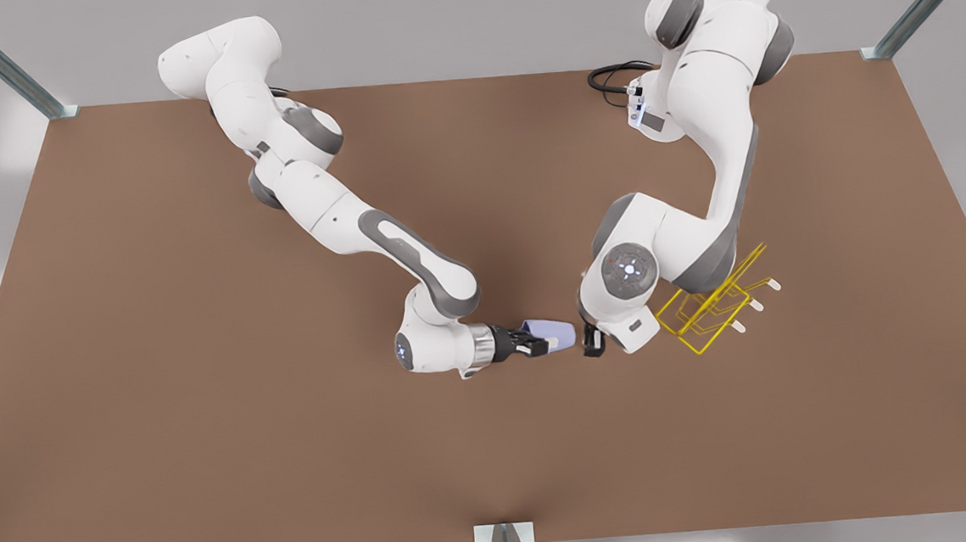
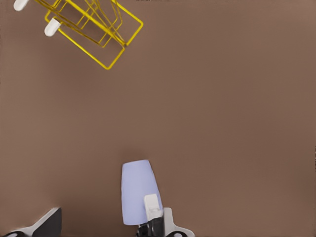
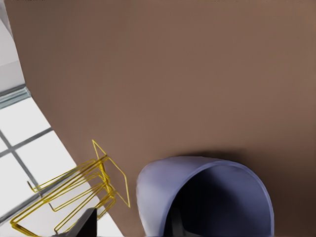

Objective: Place the cup on the cup holder

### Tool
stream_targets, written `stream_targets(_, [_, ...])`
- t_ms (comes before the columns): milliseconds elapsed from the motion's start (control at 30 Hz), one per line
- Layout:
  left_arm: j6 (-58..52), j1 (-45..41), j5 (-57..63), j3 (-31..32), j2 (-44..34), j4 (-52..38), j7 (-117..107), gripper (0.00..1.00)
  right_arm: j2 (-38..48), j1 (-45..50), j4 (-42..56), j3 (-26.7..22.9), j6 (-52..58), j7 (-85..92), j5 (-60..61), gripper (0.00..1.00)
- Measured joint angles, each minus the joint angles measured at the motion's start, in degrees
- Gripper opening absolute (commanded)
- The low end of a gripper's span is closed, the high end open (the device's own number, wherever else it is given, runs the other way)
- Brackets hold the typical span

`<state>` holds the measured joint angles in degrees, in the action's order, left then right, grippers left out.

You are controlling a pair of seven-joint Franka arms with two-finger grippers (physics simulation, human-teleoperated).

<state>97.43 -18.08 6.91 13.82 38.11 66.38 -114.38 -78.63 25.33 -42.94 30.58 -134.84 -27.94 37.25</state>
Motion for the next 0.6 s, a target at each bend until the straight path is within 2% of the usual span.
stream_targets(133, [1.6, -0.1, 0.8, -0.6, 1.3, 0.0, -10.7, 1.0, 0.0, -2.2, -0.9, 0.2, -0.1, -0.4, -1.6, 1.0])
stream_targets(167, [2.0, -0.3, 0.9, -0.6, 1.8, 0.0, -13.0, 1.0, 0.3, -4.0, -2.2, 1.3, 0.0, -0.5, -2.7, 1.0])
stream_targets(200, [2.4, -0.4, 1.0, -0.6, 2.1, 0.0, -15.1, 1.0, 0.8, -7.8, -5.5, 5.5, 0.0, -0.8, -5.7, 1.0])
stream_targets(267, [3.0, -1.3, 1.0, -0.2, 2.3, -0.1, -18.4, 1.0, 6.0, -16.8, -17.5, 11.5, 0.1, -1.4, -11.5, 1.0])
stream_targets(367, [4.1, -3.8, 0.9, 0.1, 3.0, 0.2, -21.3, 1.0, 27.8, -33.1, -42.7, 12.9, 2.3, -1.8, -17.6, 1.0])
stream_targets(400, [4.5, -4.5, 0.8, 0.1, 3.5, 0.5, -21.8, 1.0, 37.4, -36.4, -49.1, 8.9, 4.7, -1.1, -19.7, 1.0])
stream_targets(467, [5.2, -5.8, 0.9, 0.1, 5.2, 0.7, -22.5, 1.0, 56.8, -38.7, -57.6, -4.4, 10.8, 1.6, -25.6, 1.0])
stream_targets(500, [5.7, -6.1, 0.9, 0.1, 6.1, 0.7, -22.9, 1.0, 62.7, -40.5, -58.1, -7.9, 14.0, 3.0, -29.8, 1.0])
stream_targets(600, [7.9, -6.7, 1.0, -0.1, 8.8, 0.7, -23.8, 1.0, 70.1, -43.5, -52.2, -12.1, 23.9, 6.9, -38.7, 1.0])
